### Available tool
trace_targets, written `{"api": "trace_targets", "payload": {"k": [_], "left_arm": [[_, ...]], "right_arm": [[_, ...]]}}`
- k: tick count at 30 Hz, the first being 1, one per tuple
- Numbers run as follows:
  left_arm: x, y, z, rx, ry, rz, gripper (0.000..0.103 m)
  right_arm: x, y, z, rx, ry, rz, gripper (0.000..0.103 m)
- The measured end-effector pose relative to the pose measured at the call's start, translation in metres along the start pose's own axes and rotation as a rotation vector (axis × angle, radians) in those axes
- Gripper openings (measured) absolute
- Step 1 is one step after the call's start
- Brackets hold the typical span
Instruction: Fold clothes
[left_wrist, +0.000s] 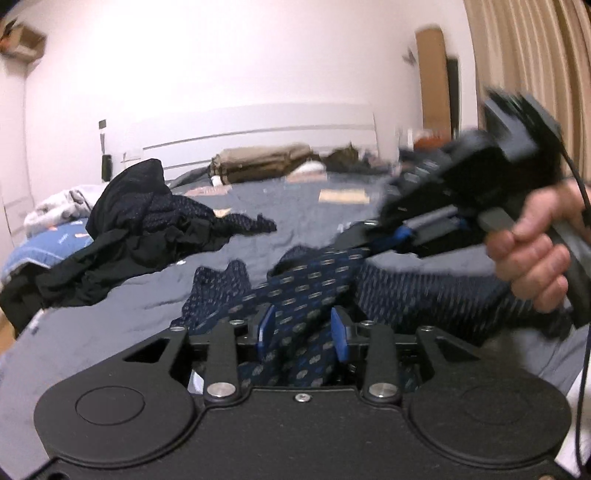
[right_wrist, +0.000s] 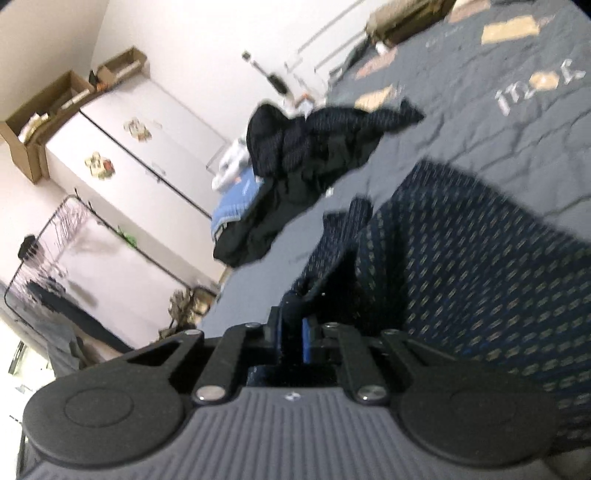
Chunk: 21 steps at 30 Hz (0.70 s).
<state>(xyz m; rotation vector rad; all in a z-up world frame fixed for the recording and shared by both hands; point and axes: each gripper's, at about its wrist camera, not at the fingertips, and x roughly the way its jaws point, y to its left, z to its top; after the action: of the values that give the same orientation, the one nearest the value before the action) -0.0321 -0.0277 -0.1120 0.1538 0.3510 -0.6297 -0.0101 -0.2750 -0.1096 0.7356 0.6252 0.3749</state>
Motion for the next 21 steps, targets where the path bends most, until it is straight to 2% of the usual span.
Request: {"api": "trace_targets", "payload": {"k": [2, 7, 13, 17, 21], "left_arm": [[-0.003, 0.004, 0.004, -0.042, -0.019, -0.009, 0.034], [-0.004, 0.007, 0.013, -0.098, -0.045, -0.035, 0.046], [-0.001, -0.009, 0.016, -0.097, -0.043, -0.066, 0.047], [0.007, -0.016, 0.021, -0.099, -0.037, -0.088, 0.047], [0.013, -0.018, 0.032, -0.101, -0.033, -0.112, 0.049]], "right_arm": [[-0.019, -0.003, 0.005, -0.01, -0.031, -0.005, 0.01], [-0.069, -0.012, 0.012, -0.024, -0.109, -0.046, 0.009], [-0.119, -0.032, 0.019, -0.016, -0.197, -0.133, 0.009], [-0.141, -0.055, 0.022, 0.006, -0.251, -0.221, 0.009], [-0.144, -0.084, 0.023, 0.013, -0.218, -0.28, 0.009]]}}
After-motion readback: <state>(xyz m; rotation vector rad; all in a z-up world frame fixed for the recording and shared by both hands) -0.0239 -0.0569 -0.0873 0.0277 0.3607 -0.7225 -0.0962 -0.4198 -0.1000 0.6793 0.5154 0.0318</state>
